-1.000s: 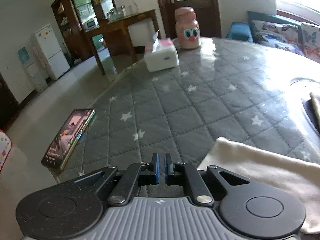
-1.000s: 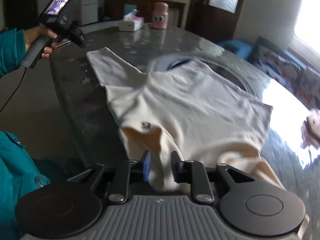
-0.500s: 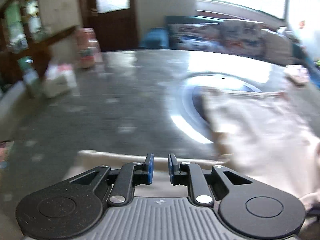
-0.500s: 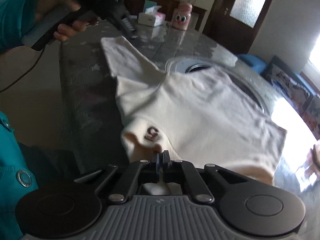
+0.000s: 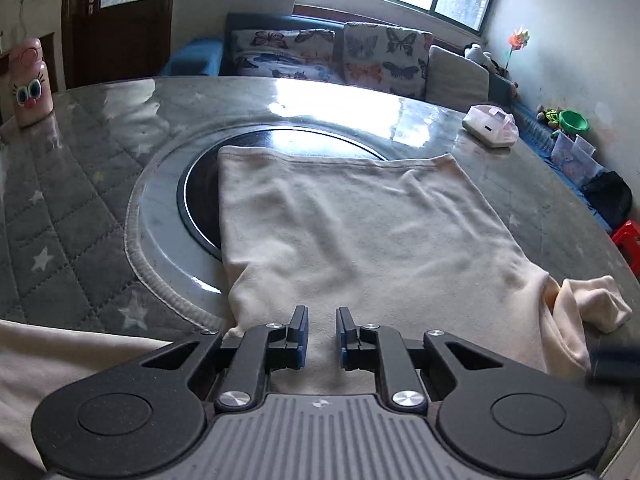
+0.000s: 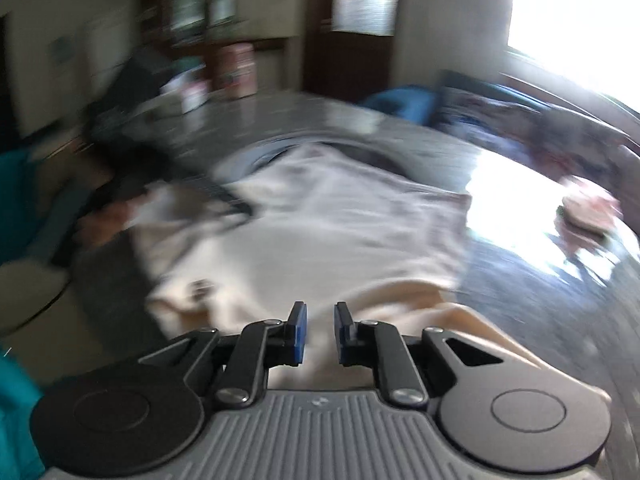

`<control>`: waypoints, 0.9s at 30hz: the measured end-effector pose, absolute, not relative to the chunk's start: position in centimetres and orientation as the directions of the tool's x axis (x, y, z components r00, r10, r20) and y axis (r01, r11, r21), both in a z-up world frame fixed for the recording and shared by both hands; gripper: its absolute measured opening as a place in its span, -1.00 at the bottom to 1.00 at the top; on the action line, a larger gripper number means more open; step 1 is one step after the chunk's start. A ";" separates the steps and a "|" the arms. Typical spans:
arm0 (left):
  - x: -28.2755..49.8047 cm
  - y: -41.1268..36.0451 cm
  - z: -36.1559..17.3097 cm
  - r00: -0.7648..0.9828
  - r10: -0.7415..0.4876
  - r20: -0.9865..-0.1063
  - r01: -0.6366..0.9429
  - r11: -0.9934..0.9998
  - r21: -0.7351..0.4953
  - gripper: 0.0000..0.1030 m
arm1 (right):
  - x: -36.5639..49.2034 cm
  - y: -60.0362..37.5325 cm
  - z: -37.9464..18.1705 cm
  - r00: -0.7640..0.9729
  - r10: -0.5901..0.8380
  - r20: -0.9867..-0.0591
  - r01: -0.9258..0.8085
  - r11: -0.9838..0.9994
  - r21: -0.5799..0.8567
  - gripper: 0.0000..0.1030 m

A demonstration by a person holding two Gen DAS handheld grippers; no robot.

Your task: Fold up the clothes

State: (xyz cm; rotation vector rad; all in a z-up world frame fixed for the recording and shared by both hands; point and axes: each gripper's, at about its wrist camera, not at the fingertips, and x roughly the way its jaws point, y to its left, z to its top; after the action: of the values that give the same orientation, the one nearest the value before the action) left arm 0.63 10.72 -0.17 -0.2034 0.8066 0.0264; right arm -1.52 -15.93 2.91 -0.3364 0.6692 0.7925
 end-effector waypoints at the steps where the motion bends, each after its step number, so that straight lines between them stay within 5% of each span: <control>1: 0.5 10.9 -0.1 0.693 -0.050 -0.719 -0.103 0.980 -0.168 -0.67 | -0.9 -16.9 2.8 0.540 0.520 -0.662 -0.710 0.704 -0.025 -0.75; 11: 0.0 9.3 0.6 0.695 -0.087 -0.713 -0.029 0.988 -0.150 -0.56 | 6.2 -27.4 1.9 0.723 0.169 -0.670 -0.303 0.949 -0.088 -0.69; 22: -2.0 1.4 2.2 0.654 -0.344 -0.674 0.303 0.935 -0.182 -0.20 | 11.2 -30.7 -0.4 0.672 0.101 -0.733 -0.230 0.970 -0.078 -0.45; 24: -2.2 -0.1 2.1 0.629 -0.388 -0.674 0.360 0.913 -0.190 -0.20 | 11.2 -30.4 0.0 0.677 0.108 -0.728 -0.245 0.966 -0.084 -0.49; 27: -2.4 -2.0 1.8 0.595 -0.432 -0.678 0.419 0.886 -0.197 -0.20 | 11.2 -30.0 0.6 0.684 0.120 -0.720 -0.267 0.959 -0.094 -0.82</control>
State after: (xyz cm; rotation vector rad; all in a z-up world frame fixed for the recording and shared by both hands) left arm -2.45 -1.97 1.79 -0.0174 0.7922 -0.4948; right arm 11.22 -30.01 0.59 -0.1981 0.7897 0.2183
